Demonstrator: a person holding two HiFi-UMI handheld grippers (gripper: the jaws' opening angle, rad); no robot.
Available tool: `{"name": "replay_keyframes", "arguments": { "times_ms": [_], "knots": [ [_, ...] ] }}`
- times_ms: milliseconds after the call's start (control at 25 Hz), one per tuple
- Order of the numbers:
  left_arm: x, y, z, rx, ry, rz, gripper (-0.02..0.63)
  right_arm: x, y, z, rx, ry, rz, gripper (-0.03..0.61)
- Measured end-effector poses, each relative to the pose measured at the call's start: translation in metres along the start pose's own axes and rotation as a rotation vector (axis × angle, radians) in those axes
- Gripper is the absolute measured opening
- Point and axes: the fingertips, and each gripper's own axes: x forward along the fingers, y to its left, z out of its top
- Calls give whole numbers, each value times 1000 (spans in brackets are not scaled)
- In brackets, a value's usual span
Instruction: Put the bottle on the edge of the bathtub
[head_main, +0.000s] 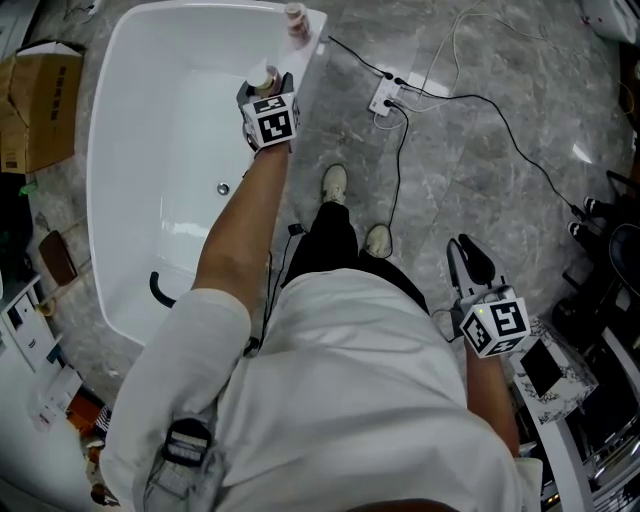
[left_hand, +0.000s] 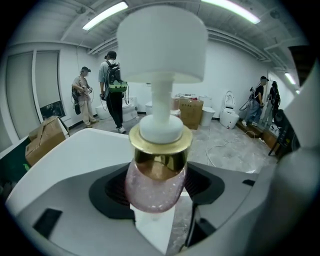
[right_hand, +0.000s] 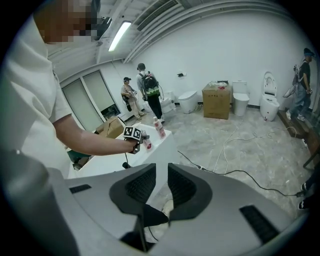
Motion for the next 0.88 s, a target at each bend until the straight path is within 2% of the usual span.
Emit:
{"name": "replay_keyframes", "arguments": {
  "times_ms": [440,880],
  "knots": [
    [-45,-4,-11,-8,-23,36,298,-14,2,-7,-59,-47,54,83],
    [-123,-48,-33,12,-31,19,293,-56,-6,-34,-106,-123,104,78]
  ]
}}
